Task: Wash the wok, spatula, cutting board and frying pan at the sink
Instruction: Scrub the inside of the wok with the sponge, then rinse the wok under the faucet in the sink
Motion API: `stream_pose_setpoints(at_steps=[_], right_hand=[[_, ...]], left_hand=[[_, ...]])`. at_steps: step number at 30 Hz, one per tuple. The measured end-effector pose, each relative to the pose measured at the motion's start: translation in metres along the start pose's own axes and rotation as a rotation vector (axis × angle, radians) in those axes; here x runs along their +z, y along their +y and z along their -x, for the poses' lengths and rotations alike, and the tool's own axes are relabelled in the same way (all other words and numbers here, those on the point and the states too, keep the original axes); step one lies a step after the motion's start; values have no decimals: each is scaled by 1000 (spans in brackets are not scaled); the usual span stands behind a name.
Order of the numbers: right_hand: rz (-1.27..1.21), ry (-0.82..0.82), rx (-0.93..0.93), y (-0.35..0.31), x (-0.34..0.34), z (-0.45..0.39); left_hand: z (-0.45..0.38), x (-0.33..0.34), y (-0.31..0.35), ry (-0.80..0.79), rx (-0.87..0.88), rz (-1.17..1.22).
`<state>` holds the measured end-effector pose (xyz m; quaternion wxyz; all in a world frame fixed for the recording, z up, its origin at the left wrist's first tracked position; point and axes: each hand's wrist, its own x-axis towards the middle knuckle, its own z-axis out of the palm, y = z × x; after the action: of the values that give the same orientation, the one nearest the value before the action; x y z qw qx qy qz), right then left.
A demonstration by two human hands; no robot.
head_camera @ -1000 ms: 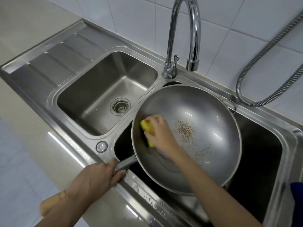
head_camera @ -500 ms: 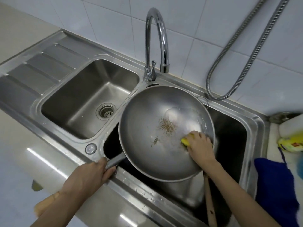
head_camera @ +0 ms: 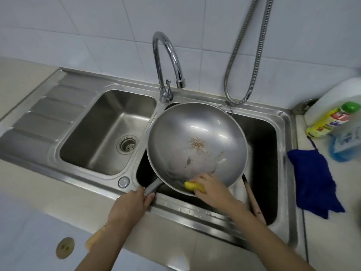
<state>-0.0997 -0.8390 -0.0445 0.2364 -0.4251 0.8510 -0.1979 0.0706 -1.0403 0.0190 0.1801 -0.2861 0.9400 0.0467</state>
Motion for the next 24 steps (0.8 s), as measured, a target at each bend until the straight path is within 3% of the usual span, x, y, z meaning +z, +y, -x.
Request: stream_pose_setpoints(at_steps=[6,15,20,24], right_hand=[[200,135,139,29,-31,55],[171,663,590,53,-43,206],[69,715,710,57,-13,246],[52,741,776,47,-12,239]], left_hand=[[2,4,-7,6,22,87],[-12,18,-17,10,90,148],[-15,18,-21,-14,175,-3],[-9,11,-18,-6,165,9]])
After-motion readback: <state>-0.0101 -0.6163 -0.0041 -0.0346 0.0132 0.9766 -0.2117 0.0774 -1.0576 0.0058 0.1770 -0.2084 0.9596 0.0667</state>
